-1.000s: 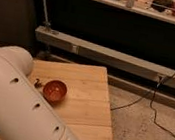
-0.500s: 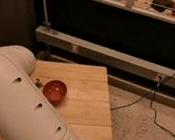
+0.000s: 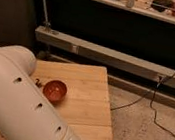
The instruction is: Stand the bottle upright
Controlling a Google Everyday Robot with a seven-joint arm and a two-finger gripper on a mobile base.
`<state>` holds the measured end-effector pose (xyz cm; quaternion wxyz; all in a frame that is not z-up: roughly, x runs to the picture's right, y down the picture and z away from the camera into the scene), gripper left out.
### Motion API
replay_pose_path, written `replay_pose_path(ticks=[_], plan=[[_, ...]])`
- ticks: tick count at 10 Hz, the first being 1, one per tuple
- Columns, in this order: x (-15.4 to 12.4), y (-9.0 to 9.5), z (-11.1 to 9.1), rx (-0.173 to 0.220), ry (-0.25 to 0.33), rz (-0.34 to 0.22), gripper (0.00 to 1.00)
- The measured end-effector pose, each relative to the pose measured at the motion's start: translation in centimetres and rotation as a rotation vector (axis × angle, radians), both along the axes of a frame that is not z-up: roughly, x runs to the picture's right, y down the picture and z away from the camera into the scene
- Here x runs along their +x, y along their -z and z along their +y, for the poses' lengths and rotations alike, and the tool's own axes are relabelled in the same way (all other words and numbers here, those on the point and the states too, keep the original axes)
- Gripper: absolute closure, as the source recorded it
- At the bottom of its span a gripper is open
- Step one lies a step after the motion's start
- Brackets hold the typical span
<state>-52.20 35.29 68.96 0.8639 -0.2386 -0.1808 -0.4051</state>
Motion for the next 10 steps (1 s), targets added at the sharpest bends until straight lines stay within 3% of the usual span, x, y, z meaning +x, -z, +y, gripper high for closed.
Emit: replay_pose_path(ticks=[6,10], plan=[[0.2,0.2,-0.1,0.005,0.006,0.005,0.74],[0.1,1.1,-1.5,0.002,-0.041,-0.006,0.74]])
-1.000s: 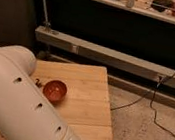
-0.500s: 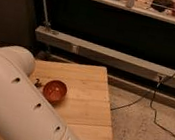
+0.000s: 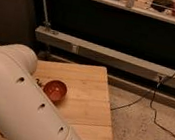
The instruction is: Stand the bottle upright
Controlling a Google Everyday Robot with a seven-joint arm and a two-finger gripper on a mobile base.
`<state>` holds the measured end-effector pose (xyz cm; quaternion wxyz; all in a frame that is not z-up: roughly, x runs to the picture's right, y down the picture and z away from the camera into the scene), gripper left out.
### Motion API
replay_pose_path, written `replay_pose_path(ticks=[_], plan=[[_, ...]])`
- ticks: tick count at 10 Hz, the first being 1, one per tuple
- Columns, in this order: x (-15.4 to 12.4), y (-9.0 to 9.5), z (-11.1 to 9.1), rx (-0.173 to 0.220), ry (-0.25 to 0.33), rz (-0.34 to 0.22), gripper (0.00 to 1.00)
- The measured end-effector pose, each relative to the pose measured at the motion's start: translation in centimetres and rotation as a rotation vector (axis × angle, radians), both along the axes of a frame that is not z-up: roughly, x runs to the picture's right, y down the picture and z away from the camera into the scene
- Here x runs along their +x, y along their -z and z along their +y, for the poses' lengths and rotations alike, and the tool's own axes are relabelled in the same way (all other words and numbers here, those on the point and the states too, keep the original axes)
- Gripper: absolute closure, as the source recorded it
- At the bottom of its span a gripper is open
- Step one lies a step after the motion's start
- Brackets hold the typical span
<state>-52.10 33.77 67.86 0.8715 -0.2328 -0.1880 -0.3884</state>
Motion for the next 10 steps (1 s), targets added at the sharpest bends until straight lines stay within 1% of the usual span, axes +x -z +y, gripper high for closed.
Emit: replay_pose_path(ticks=[2,6,10], plan=[[0.0,0.4,-0.2,-0.011,-0.014,-0.009,0.74],[-0.4,2.0,-0.8,-0.056,-0.052,-0.038,0.74],[-0.2,3.0,-2.2,-0.069,-0.08,-0.05,0.74]])
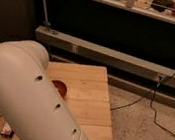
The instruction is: Stand the bottle upright
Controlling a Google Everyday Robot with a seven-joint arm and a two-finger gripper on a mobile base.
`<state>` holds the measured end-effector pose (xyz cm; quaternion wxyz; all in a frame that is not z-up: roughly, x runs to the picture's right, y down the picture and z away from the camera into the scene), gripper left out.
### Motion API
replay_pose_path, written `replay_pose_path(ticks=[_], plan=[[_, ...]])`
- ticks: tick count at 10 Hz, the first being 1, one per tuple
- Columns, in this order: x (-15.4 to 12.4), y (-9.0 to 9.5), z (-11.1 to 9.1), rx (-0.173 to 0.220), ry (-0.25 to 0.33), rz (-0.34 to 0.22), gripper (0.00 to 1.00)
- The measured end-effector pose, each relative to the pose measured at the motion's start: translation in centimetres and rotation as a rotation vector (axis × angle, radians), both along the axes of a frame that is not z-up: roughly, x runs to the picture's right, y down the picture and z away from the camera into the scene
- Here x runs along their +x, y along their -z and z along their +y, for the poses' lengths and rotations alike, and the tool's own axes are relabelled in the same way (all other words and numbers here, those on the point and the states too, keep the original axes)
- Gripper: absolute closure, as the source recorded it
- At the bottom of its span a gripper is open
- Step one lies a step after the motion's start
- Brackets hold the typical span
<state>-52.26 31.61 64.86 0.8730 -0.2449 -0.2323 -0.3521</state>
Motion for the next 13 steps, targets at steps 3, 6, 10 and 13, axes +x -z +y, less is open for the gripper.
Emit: replay_pose_path(ticks=[3,6,10,13], plan=[[0.1,0.6,-1.0,0.008,-0.007,-0.005,0.74],[0.2,1.2,-1.9,0.017,-0.015,-0.01,0.74],[0.4,2.0,-2.8,0.025,-0.018,-0.013,0.74],[0.5,2.7,-3.9,0.023,-0.036,-0.013,0.74]])
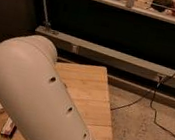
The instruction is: Stand the bottle upright
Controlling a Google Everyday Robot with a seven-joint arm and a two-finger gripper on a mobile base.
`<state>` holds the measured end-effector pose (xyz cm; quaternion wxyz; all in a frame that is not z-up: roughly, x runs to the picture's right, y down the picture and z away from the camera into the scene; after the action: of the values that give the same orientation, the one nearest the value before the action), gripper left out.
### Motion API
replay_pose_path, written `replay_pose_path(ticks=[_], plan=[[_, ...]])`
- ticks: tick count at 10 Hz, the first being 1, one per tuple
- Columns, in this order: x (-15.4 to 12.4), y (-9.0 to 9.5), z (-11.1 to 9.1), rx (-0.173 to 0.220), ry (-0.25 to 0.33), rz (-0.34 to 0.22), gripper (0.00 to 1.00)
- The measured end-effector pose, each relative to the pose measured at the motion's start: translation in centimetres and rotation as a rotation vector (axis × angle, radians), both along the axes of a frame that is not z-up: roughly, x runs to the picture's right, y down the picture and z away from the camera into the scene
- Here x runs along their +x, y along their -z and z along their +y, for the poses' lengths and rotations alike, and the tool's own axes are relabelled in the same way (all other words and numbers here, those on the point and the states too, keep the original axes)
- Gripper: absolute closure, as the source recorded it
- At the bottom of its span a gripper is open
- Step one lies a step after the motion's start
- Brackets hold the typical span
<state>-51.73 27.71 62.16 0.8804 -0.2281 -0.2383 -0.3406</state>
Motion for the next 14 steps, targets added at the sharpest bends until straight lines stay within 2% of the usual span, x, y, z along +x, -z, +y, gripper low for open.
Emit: replay_pose_path(ticks=[4,7,10,14], plan=[[0.4,0.3,-1.1,-0.026,-0.032,0.018,0.74],[0.8,0.4,-1.6,-0.095,-0.067,0.042,0.74],[1.2,0.3,-2.7,-0.123,-0.09,0.057,0.74],[1.2,0.8,-4.4,-0.149,-0.13,0.049,0.74]])
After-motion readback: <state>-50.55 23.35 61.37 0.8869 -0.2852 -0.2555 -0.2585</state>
